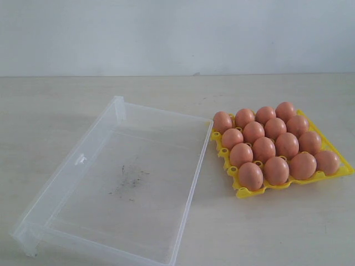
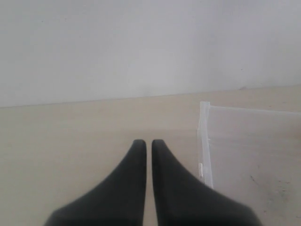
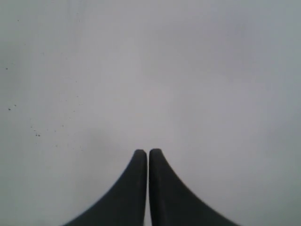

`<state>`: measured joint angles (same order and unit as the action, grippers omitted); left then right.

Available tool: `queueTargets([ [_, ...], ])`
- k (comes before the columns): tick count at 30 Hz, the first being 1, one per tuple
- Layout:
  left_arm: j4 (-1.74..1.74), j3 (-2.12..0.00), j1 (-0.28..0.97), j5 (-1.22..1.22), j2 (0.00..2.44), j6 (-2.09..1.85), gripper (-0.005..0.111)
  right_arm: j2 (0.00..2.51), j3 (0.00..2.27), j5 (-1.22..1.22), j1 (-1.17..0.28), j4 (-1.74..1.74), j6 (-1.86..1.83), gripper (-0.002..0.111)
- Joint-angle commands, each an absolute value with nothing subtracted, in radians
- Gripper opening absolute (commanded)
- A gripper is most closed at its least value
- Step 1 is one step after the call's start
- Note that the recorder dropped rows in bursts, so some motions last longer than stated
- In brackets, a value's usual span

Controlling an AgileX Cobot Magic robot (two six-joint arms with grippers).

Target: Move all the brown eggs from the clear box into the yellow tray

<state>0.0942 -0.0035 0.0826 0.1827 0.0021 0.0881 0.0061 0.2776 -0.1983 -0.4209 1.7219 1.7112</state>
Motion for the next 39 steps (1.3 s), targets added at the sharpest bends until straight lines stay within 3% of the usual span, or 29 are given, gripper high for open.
queueTargets([
  [1,0.089,0.0,0.081,0.184,0.0,0.097,0.004,0.0,0.269,-0.173,-0.417,1.744,1.838,0.0],
  [6,0.089,0.0,0.081,0.184,0.0,0.097,0.004,0.0,0.269,-0.049,-0.417,1.744,2.007,0.0],
  [11,0.089,0.0,0.081,0.184,0.0,0.097,0.004,0.0,0.269,-0.087,-0.417,1.744,1.928,0.0],
  [15,0.089,0.0,0.081,0.184,0.0,0.097,0.004,0.0,0.269,-0.109,-0.419,1.428,1.446,0.0],
  [18,0.089,0.0,0.081,0.184,0.0,0.097,0.004,0.0,0.269,-0.057,-0.419,0.727,0.521,0.0],
  [20,0.089,0.0,0.081,0.184,0.0,0.097,0.004,0.0,0.267,-0.026,-0.419,0.402,0.251,0.0],
  [26,0.089,0.0,0.081,0.184,0.0,0.097,0.004,0.0,0.189,0.028,-0.419,0.321,0.181,0.0],
  [30,0.089,0.0,0.081,0.184,0.0,0.097,0.004,0.0,0.0,0.287,-0.417,0.3,0.132,0.0],
  [39,0.089,0.0,0.081,0.184,0.0,0.097,0.004,0.0,0.0,-0.068,-0.417,0.296,0.101,0.0],
])
